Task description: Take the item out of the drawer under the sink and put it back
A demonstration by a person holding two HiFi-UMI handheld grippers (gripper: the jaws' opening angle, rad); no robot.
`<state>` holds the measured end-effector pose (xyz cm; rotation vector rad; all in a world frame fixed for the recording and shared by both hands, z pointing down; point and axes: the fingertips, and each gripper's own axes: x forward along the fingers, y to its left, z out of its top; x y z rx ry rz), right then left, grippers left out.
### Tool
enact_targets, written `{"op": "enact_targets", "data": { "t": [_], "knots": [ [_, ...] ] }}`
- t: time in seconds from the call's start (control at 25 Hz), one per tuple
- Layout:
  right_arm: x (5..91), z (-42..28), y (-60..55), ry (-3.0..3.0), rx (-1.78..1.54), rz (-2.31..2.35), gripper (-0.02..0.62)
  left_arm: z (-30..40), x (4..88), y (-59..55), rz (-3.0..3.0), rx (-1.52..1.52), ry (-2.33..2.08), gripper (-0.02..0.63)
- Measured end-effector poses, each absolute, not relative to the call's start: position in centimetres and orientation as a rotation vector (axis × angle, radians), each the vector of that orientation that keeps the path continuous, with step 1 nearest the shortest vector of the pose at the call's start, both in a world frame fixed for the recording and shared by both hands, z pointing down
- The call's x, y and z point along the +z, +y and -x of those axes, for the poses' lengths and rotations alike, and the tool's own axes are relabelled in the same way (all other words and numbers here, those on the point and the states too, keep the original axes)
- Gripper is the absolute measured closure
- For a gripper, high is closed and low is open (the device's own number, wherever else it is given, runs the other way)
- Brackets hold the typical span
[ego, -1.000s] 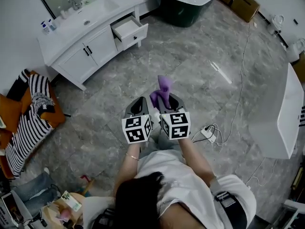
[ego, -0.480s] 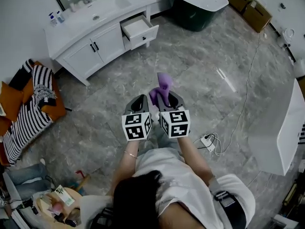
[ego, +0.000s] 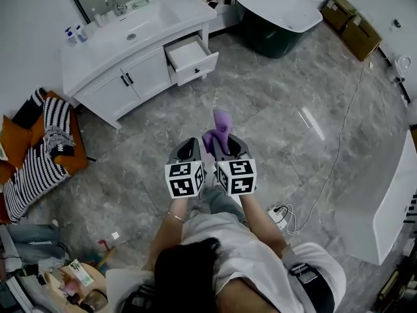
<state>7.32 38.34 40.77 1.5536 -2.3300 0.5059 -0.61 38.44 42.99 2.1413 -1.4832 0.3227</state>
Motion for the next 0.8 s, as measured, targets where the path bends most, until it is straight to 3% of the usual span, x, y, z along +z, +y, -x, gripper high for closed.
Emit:
{"op": "enact_targets", "data": {
  "t": [0.8],
  "knots": [
    [40.4, -13.0, 28.7, -2.43, 0.493, -1.416, 0.502, -5.2, 42.1, 29.5, -2.057, 0.307, -1.618, 0.603]
  ]
}}
